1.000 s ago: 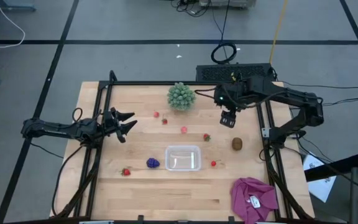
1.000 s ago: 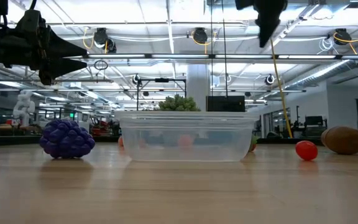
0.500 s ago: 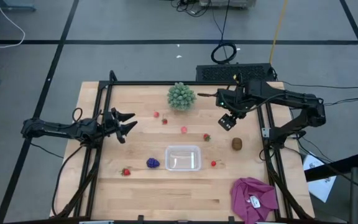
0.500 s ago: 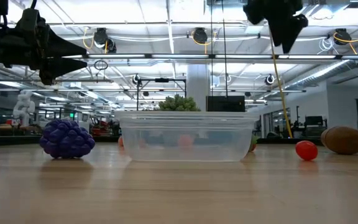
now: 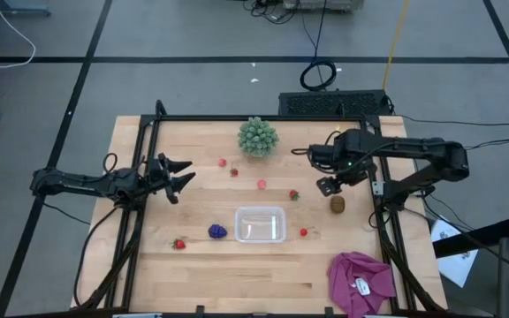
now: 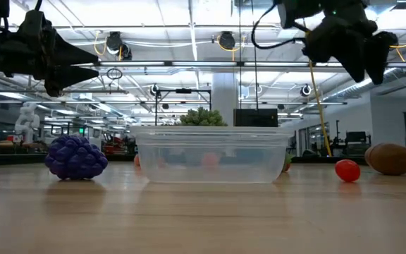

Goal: Pick and placing Produce into tupperware
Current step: Put the brown kiwi into the bin

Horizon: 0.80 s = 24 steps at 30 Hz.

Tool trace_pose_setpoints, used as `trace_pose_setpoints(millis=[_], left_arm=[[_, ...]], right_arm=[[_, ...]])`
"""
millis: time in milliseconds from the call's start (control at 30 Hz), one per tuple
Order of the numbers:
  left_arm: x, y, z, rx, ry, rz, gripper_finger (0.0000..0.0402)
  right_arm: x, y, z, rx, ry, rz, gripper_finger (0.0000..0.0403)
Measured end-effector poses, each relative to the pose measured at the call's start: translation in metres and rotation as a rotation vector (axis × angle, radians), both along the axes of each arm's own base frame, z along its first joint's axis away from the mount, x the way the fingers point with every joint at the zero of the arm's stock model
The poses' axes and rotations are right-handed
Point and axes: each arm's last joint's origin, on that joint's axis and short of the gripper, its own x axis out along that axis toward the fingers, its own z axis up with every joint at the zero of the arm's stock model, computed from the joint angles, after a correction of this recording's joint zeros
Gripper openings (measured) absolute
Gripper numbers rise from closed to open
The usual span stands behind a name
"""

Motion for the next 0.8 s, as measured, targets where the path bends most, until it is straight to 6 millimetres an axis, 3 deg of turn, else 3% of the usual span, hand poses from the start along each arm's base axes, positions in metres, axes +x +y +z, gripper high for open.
trace_pose_setpoints(millis=[367, 800], left_arm=[[0.0, 0.0, -0.008, 0.004, 0.081, -0.018, 0.023], [0.0, -0.001, -0.015, 0.012, 0.158, -0.023, 0.023]], right_arm=[[-0.011, 0.007, -0.042, -0.047, -0.176, -0.172, 0.0249], [-0.026, 0.02, -0.07, -0.031, -0.185, -0.413, 0.0249]])
